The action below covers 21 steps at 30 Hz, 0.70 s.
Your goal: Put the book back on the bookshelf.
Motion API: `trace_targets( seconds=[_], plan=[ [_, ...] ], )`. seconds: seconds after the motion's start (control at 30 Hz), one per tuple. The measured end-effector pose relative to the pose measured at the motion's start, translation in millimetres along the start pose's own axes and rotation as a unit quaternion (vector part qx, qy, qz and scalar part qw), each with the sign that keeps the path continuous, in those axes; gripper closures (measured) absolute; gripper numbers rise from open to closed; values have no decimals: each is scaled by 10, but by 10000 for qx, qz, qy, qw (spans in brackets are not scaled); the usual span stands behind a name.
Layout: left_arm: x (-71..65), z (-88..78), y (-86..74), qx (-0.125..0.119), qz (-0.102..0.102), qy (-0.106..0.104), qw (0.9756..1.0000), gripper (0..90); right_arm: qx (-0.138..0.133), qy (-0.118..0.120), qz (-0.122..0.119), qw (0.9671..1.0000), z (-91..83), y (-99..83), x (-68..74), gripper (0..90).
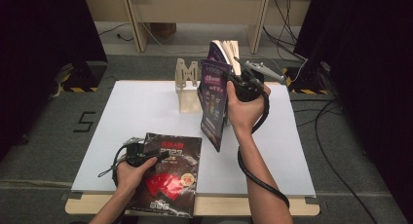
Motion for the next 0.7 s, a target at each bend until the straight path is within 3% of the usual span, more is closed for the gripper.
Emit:
trace_targets(
  seconds=[0.7],
  plan=[
    [1, -2, 0, 9, -3, -11, 10000, 398, -98, -16, 20, 9999, 98, 103, 33, 844]
  ],
)
Point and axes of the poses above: each handheld gripper's, and its own axes: z roughly forward along the jaws, y roughly out of its top, x roughly to its left, the point moved 10 cm from there along z, roughly forward along the jaws, and after that the axes turned 4 degrees about -z, right-handed, at the moved point
